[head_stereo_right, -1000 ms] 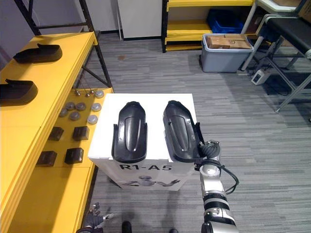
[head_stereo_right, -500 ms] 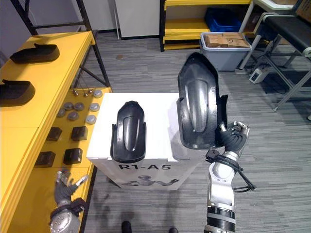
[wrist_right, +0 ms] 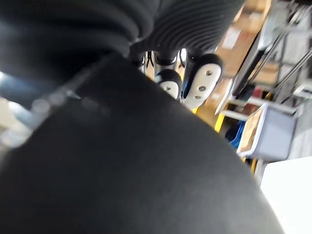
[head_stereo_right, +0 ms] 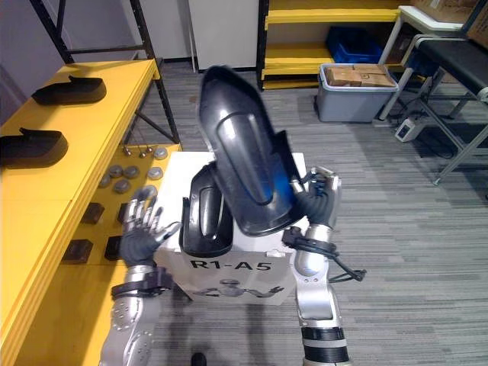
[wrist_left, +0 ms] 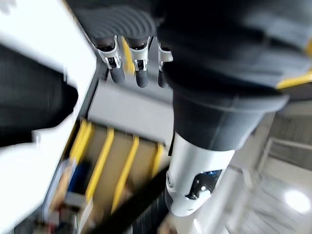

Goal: Walk over and take plastic housings, then place them on the shelf

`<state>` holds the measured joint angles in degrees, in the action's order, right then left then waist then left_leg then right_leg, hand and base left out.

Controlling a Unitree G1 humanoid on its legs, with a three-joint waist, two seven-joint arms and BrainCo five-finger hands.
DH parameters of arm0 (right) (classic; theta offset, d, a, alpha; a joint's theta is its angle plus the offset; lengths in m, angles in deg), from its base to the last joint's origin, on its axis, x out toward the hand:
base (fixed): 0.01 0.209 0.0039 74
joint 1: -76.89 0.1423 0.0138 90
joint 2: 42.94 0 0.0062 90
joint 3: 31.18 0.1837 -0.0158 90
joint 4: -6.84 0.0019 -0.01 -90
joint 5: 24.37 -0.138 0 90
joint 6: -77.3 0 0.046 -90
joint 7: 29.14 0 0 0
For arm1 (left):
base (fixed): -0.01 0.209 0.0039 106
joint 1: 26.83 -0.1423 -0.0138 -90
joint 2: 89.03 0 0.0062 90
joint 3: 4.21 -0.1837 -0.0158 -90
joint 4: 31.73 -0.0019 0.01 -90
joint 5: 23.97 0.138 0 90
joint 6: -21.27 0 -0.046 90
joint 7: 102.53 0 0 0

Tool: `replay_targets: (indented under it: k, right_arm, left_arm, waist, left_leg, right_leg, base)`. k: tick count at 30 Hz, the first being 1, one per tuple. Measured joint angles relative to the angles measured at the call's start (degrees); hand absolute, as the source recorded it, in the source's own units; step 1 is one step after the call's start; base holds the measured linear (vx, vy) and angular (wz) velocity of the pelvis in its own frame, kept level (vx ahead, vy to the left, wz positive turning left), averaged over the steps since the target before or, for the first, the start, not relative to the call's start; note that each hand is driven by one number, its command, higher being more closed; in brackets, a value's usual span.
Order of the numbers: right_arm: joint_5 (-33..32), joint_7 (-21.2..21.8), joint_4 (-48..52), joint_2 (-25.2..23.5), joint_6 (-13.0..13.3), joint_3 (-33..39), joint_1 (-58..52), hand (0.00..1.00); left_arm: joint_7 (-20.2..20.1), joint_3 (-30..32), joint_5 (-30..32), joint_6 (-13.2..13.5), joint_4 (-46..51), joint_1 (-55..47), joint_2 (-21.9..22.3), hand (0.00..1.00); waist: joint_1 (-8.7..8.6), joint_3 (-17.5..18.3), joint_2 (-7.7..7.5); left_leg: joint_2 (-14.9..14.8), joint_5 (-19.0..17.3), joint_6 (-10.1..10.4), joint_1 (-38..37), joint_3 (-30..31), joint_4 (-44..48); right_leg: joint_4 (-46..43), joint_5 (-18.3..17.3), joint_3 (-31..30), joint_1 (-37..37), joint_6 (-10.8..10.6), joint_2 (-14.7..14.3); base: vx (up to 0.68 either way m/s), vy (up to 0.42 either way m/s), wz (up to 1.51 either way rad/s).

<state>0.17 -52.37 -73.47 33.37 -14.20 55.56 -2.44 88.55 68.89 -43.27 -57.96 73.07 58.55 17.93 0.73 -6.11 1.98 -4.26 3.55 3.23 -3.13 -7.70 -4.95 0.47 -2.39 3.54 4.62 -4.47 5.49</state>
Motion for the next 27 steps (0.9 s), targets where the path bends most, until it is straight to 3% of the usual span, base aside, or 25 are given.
replay_targets:
  k: [8,9,14,15,19,27]
  right_arm:
    - [0.5,0.9,0.0,-0.7,0.4,-7.7,0.2,1.0]
    - [0.6,0.8,0.0,-0.7,0.4,-7.9,0.2,1.0]
    - [0.9,0.8,-0.1,0.3,0.4,-8.8,0.2,1.0]
    - [0.9,0.8,-0.1,0.5,0.4,-8.9,0.1,0.0]
    - [0.8,0.8,-0.1,2.6,1.9,-10.5,-1.7,0.0]
    - [-2.6,4.6,-0.9,4.2,5.4,-13.7,-5.9,0.0]
  left_arm:
    - [0.1,-5.2,-3.9,-1.5,-6.0,4.9,-1.6,0.0]
    - [0.3,-5.3,-4.8,-1.5,-6.2,4.9,-1.7,1.0]
    - [1.5,-6.6,-8.3,-1.9,-7.0,5.3,-3.0,1.0]
    - [2.2,-7.1,-8.8,-2.0,-7.1,5.5,-3.4,1.0]
    - [4.6,-6.6,-8.9,-2.1,-8.7,7.2,-3.8,1.0]
    - [5.2,-5.1,-7.7,-4.1,-9.3,7.7,-5.1,1.0]
  waist:
    - [-0.98,1.7,-0.09]
    - [-1.13,1.8,-0.11]
    - [-1.37,2.1,-0.13]
    - [-1.46,2.4,-0.17]
    - [-1.5,3.6,-0.24]
    - [-2.16,4.5,-0.72]
  left_leg:
    - [-0.1,0.0,0.0,0.0,-0.7,0.0]
    - [-0.1,0.0,0.0,-0.1,-0.8,0.0]
    - [-0.1,0.0,0.0,0.0,-1.8,0.0]
    - [-0.1,0.0,0.0,0.0,-1.8,0.0]
    - [-0.1,0.0,-0.1,0.3,-1.7,0.0]
    - [-0.1,0.2,-0.3,0.4,-1.6,0.0]
  right_leg:
    - [-0.4,0.0,-1.3,-0.7,0.0,-0.1]
    - [-0.5,0.0,-1.4,-0.8,0.0,-0.1]
    - [-0.9,0.0,-2.3,-1.5,0.0,-0.1]
    - [-1.0,0.1,-2.4,-1.6,0.0,-0.1]
    - [-0.9,0.1,-2.3,-1.7,0.0,-0.1]
    - [-1.0,0.1,-2.2,-1.8,0.0,-0.1]
  base:
    - [-0.01,0.009,-0.06]
    - [-0.03,0.014,-0.04]
    - [-0.03,0.015,-0.1]
    - [-0.01,0.017,-0.04]
    - [0.0,0.0,0.0]
    - [0.0,0.002,0.0]
